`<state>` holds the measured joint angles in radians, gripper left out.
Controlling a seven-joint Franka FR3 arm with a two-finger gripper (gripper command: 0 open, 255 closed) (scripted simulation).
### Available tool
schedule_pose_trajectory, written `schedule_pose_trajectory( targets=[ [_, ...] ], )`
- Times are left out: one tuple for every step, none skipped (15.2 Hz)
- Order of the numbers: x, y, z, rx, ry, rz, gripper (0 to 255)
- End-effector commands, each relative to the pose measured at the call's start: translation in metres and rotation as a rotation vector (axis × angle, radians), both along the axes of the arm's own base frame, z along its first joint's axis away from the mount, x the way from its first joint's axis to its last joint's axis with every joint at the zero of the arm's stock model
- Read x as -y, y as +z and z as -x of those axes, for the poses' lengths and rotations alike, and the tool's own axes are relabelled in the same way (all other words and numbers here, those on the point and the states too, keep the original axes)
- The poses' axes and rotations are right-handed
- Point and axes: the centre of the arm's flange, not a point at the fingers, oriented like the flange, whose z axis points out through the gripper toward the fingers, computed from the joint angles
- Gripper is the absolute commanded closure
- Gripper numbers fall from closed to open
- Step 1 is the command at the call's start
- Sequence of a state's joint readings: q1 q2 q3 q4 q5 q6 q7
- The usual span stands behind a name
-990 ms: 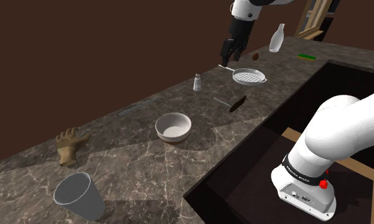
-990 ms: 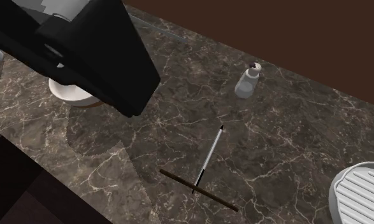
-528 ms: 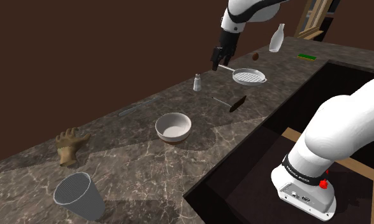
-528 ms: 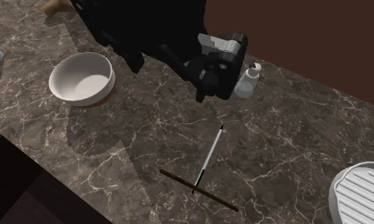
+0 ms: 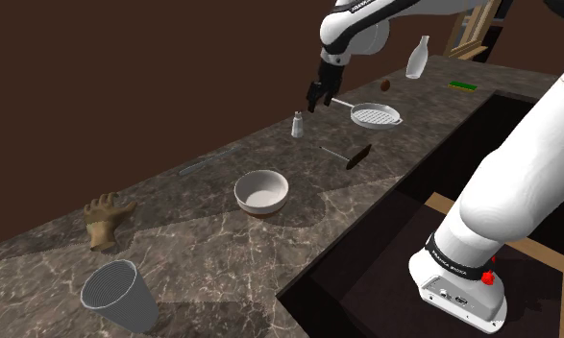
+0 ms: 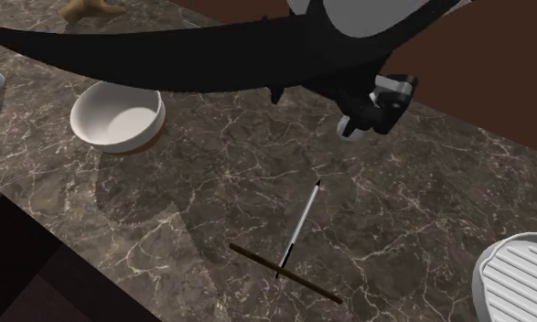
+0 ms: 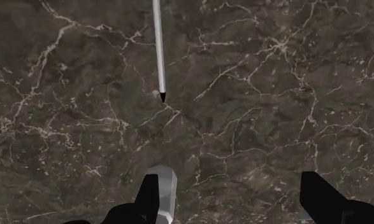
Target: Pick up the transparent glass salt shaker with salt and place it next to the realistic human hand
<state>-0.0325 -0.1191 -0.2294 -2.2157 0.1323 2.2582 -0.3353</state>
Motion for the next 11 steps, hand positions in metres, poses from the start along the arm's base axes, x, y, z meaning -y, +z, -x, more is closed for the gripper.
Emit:
schedule_pose_trajectory(
  targets=[
    [0.009,-0.014,-0.016,0.01,-0.003,-0.006,0],
    [0.015,-0.021,-0.025,0.014,-0.005,-0.009,0],
    [0.02,-0.029,-0.034,0.018,-0.006,-0.012,0],
    [0.026,-0.036,-0.044,0.022,-0.008,-0.015,0],
    [0.032,-0.043,-0.053,0.027,-0.009,-0.018,0],
    [0.037,-0.05,-0.062,0.031,-0.011,-0.021,0],
    [0.043,-0.057,-0.071,0.035,-0.012,-0.024,0],
    [0.049,-0.064,-0.081,0.04,-0.014,-0.027,0],
    [0.055,-0.071,-0.09,0.044,-0.015,-0.03,0],
    [0.06,-0.078,-0.099,0.048,-0.017,-0.033,0],
    [0.066,-0.085,-0.108,0.053,-0.018,-0.037,0]
  ],
)
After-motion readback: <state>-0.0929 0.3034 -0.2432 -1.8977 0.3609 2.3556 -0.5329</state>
